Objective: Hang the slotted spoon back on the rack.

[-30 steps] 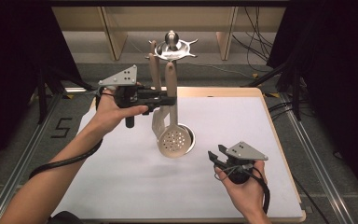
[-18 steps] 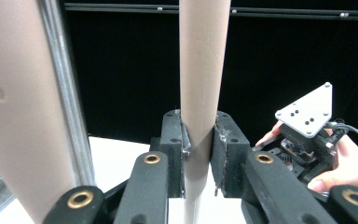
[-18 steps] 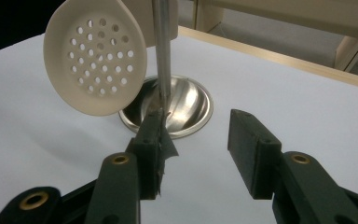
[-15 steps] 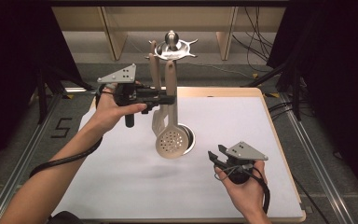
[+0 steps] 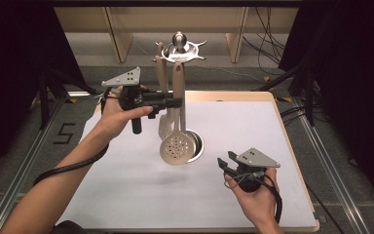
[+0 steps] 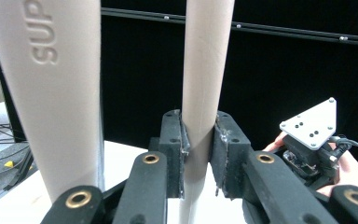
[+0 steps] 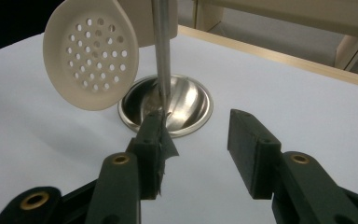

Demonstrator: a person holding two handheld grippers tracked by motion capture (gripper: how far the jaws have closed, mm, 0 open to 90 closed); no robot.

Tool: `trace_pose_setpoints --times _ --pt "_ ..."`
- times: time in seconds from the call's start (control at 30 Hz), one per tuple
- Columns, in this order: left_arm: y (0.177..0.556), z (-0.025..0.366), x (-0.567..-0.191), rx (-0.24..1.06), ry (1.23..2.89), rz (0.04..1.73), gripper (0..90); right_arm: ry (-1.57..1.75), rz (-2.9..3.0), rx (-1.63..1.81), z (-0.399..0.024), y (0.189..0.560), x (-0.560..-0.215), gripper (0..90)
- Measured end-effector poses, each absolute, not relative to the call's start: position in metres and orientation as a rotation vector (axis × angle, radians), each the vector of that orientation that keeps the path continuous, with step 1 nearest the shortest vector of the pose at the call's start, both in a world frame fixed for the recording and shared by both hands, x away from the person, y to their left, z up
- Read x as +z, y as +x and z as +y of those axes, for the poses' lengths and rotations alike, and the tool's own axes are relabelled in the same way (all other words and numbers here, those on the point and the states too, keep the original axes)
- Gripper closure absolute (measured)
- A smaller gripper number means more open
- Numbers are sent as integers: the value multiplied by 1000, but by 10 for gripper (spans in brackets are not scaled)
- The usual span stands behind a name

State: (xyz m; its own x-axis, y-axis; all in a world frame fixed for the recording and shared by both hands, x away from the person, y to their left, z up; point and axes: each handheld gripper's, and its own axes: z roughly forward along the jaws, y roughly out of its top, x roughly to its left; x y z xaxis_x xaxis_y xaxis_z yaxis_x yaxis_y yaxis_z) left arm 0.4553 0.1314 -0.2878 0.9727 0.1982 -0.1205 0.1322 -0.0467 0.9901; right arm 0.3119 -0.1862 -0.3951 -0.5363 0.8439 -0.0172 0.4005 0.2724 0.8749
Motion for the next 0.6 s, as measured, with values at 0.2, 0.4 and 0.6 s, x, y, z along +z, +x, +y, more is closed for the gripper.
trace_pose_setpoints --times 0.2,0.4,0.6 --pt "454 130 -288 80 1621 268 745 1131 2055 1208 -186 312 -396 578" --pt "443 136 -288 176 1580 297 653 1164 2031 1218 -187 311 -398 576" --pt "422 151 -295 306 1584 344 555 1172 2031 1199 -194 311 -396 574"
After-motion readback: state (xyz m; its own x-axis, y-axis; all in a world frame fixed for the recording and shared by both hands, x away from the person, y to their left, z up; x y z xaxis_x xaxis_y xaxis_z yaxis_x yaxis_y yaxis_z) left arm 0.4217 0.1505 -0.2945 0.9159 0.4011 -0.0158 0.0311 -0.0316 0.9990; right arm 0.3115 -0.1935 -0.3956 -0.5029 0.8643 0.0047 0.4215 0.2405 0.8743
